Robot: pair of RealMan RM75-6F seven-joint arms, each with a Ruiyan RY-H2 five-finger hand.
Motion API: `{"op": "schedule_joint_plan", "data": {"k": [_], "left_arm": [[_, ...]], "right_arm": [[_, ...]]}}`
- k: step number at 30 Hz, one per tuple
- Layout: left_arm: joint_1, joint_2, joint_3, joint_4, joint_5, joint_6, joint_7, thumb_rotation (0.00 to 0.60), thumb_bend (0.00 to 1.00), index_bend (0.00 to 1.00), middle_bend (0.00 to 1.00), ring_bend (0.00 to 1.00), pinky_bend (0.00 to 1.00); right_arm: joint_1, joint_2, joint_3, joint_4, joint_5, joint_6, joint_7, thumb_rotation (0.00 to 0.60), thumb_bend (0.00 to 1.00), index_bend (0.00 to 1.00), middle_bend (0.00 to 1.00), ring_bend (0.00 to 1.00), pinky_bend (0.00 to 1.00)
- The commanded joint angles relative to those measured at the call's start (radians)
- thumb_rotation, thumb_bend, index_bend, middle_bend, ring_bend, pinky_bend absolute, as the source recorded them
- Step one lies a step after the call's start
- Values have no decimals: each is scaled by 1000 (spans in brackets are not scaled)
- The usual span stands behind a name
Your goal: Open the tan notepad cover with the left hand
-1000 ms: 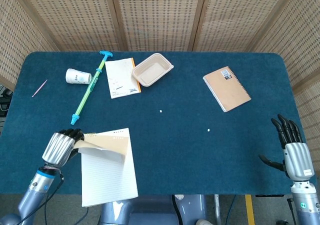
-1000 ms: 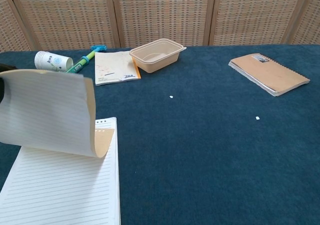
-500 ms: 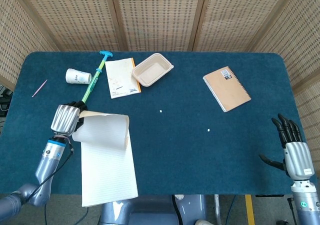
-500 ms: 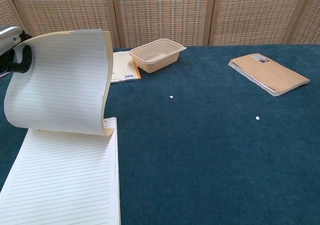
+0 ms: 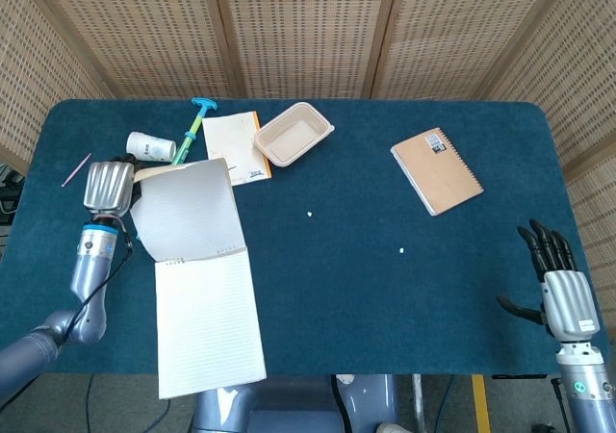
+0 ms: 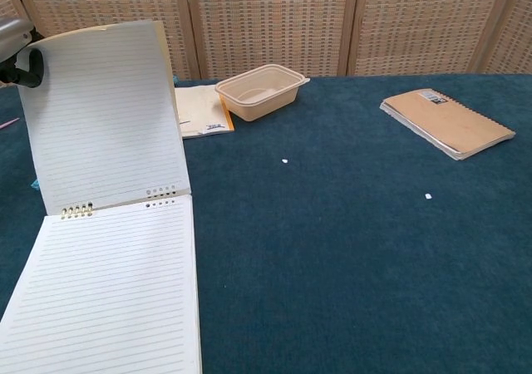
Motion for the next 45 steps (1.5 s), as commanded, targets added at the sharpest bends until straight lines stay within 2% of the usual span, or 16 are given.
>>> {"op": "schedule_joint_plan", "data": {"k": [1, 3, 4, 6, 7, 9, 10, 13, 18, 23, 28, 31, 33, 38, 42, 45], "left_arm": [[-56, -43, -25, 97, -61, -51, 22, 600, 744, 638, 350, 398, 559], [-76, -59, -27, 136, -82, -72, 31, 600, 645, 527, 265, 317, 501], [-84, -65, -25, 151, -90, -81, 36, 600, 585, 439, 198, 261, 454], [-95, -71, -25, 165, -110, -102, 40, 600, 473, 256, 80, 144, 332], [-98, -72, -23, 167, -120, -114, 43, 600, 400, 140, 26, 70, 239], [-100, -66, -13, 159, -138, -138, 56, 600, 294, 22, 0, 3, 102], [-99, -61, -7, 150, -145, -148, 63, 600, 246, 1, 0, 0, 47], [-84, -40, 6, 97, -154, -130, 64, 600, 169, 0, 0, 0, 0], [-63, 2, 8, 15, -163, -84, 50, 600, 153, 0, 0, 0, 0], [-5, 79, 18, -144, -146, 3, 12, 600, 157, 0, 0, 0, 0], [87, 163, 61, -341, -108, 127, 6, 600, 161, 0, 0, 0, 0], [161, 218, 108, -482, -89, 212, 25, 600, 161, 0, 0, 0, 0], [227, 260, 172, -591, -61, 277, 57, 600, 161, 0, 0, 0, 0], [341, 312, 289, -738, -12, 390, 103, 600, 161, 0, 0, 0, 0], [406, 331, 352, -769, 64, 472, 112, 600, 161, 0, 0, 0, 0], [435, 343, 376, -779, 106, 506, 105, 600, 162, 0, 0, 0, 0]], "right_arm": [[7, -9, 2, 11, 13, -17, -4, 600, 150, 22, 0, 0, 0], [9, -13, 2, 17, 16, -23, -7, 600, 150, 22, 0, 0, 0], [10, -15, 2, 19, 18, -24, -9, 600, 150, 22, 0, 0, 0], [11, -17, 3, 22, 20, -26, -11, 600, 150, 22, 0, 0, 0], [11, -18, 3, 23, 20, -26, -12, 600, 150, 22, 0, 0, 0], [10, -20, 3, 25, 19, -23, -16, 600, 150, 22, 0, 0, 0], [10, -21, 2, 24, 18, -21, -17, 600, 150, 22, 0, 0, 0], [7, -19, 1, 20, 8, -9, -14, 600, 150, 22, 0, 0, 0], [5, -16, 0, 16, 2, 0, -11, 600, 150, 22, 0, 0, 0], [3, -12, 2, 18, 6, -1, 0, 600, 150, 22, 0, 0, 0], [-1, -4, 6, 17, 10, 7, 10, 600, 150, 23, 0, 0, 0], [-4, 2, 10, 12, 14, 14, 14, 600, 150, 23, 0, 0, 0], [-7, 7, 12, 7, 14, 20, 19, 600, 150, 23, 0, 0, 0], [-9, 13, 14, -6, 11, 27, 10, 600, 150, 23, 0, 0, 0], [-9, 14, 12, -10, 13, 22, -1, 600, 150, 23, 0, 0, 0], [-7, 13, 9, -8, 16, 12, -15, 600, 150, 23, 0, 0, 0]]}}
